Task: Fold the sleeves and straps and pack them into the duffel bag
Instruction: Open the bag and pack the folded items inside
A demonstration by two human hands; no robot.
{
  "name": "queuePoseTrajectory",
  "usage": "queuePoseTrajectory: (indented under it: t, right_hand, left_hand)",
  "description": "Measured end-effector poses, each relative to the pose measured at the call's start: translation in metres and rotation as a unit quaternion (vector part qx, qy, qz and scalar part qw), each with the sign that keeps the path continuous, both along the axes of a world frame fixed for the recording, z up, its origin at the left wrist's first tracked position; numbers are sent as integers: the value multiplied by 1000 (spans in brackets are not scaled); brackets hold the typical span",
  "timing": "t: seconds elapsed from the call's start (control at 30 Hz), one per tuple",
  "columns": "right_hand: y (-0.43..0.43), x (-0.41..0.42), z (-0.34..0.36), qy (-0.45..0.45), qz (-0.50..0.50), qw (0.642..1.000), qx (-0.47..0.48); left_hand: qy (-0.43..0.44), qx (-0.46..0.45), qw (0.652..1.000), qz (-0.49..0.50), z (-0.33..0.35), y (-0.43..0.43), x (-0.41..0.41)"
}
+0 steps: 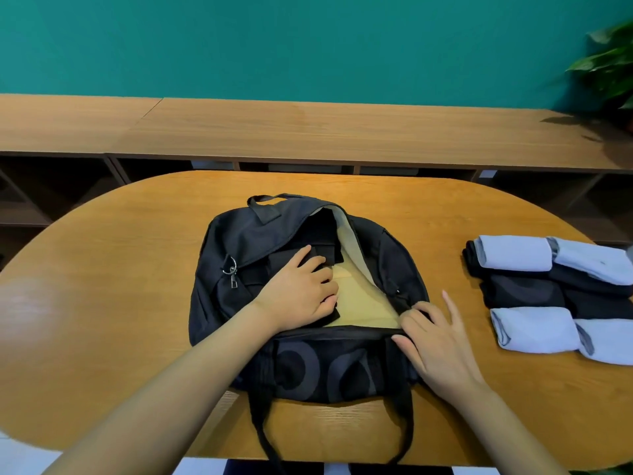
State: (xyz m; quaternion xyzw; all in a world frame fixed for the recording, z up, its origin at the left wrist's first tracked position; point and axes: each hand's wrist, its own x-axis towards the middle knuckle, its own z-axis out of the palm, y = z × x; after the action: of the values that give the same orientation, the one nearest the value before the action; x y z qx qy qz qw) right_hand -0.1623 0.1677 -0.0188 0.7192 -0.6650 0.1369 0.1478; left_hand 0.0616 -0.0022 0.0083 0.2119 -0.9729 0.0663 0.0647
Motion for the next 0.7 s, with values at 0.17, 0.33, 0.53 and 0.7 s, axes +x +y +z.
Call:
queuePoseTrajectory:
  t: [0.17,0.33,0.53,0.7]
  right_hand:
    - [-15,6,14,-84,-10,996,-23]
    - [-80,16,53,-91,-90,992,-2]
    - [-174,31,75,-68,-137,980,131]
    - [-215,10,105,-21,-161,985,55]
  left_hand:
    - [8,37,999,-8,15,-1,-10]
    - [-19,55,991,119,43,-21,-44]
    - [-74,92,968,222,36,-35,-62]
    - [-98,96,963,231,35,-45,-55]
